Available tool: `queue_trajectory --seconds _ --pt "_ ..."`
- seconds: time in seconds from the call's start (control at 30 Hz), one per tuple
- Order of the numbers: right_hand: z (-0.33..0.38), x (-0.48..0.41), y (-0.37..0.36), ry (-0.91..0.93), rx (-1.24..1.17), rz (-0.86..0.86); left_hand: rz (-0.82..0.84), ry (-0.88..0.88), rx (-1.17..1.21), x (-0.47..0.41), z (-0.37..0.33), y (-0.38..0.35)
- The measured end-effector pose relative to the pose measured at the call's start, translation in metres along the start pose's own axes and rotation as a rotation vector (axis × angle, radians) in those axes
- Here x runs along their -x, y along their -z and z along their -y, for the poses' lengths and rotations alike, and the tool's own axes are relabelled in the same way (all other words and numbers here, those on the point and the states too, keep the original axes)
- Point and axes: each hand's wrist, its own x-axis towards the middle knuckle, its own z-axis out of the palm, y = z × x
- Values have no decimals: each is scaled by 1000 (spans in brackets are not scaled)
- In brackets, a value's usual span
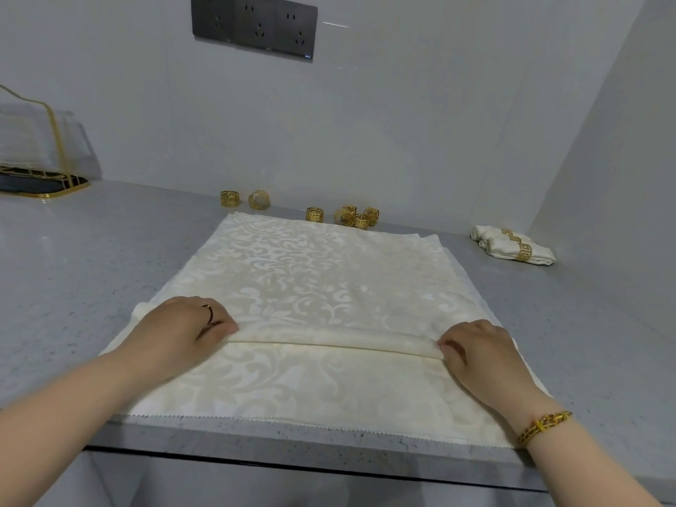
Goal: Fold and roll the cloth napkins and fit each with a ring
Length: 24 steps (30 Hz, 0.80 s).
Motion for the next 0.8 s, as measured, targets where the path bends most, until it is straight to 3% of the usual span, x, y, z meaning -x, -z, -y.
queue_trajectory --seconds 0.17,0.3,0.53,0.67,0.8 --pt "-10 -2 3 9 -104 100 106 35 79 -1 5 9" --pt "-8 -15 1 -102 -206 128 192 147 162 -17 8 9" --pt "-3 -35 -1 -156 -50 256 169 226 173 -37 13 2" --pt "-1 -39 -6 -149 -43 152 49 159 112 -37 13 -2" --pt "-2 -32 -12 22 -134 -68 7 -105 -86 -29 13 -2"
